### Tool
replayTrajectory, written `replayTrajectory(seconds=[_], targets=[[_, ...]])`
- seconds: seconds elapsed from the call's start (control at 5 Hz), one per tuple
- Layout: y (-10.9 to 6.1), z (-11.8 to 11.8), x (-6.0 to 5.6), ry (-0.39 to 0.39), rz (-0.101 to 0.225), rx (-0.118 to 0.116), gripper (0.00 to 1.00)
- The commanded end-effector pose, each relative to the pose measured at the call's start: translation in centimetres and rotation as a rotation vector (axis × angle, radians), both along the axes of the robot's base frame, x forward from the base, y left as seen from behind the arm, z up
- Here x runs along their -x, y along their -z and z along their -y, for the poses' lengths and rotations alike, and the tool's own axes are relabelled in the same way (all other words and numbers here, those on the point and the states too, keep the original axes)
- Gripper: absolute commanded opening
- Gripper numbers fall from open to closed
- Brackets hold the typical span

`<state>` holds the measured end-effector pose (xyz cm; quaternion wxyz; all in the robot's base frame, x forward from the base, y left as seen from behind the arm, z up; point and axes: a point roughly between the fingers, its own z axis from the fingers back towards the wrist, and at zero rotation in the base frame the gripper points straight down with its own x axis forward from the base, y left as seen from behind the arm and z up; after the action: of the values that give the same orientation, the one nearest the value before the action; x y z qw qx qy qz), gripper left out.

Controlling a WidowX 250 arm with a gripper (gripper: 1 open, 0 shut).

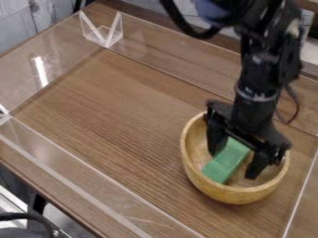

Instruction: Remove the green block from inside the brown bowl and put it on the table

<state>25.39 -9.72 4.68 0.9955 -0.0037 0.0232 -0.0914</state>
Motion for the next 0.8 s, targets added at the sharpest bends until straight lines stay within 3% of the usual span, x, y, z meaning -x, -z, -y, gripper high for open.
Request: replayTrajectory(seconds=[0.0,0.2,0.6], targets=[[0.33,0.16,-0.86,0.020,0.054,0.025,1.00],[1.04,0.12,-0.96,0.020,0.057,0.033,0.00],[1.00,0.12,-0.71,0.015,0.034,0.047,0.00]])
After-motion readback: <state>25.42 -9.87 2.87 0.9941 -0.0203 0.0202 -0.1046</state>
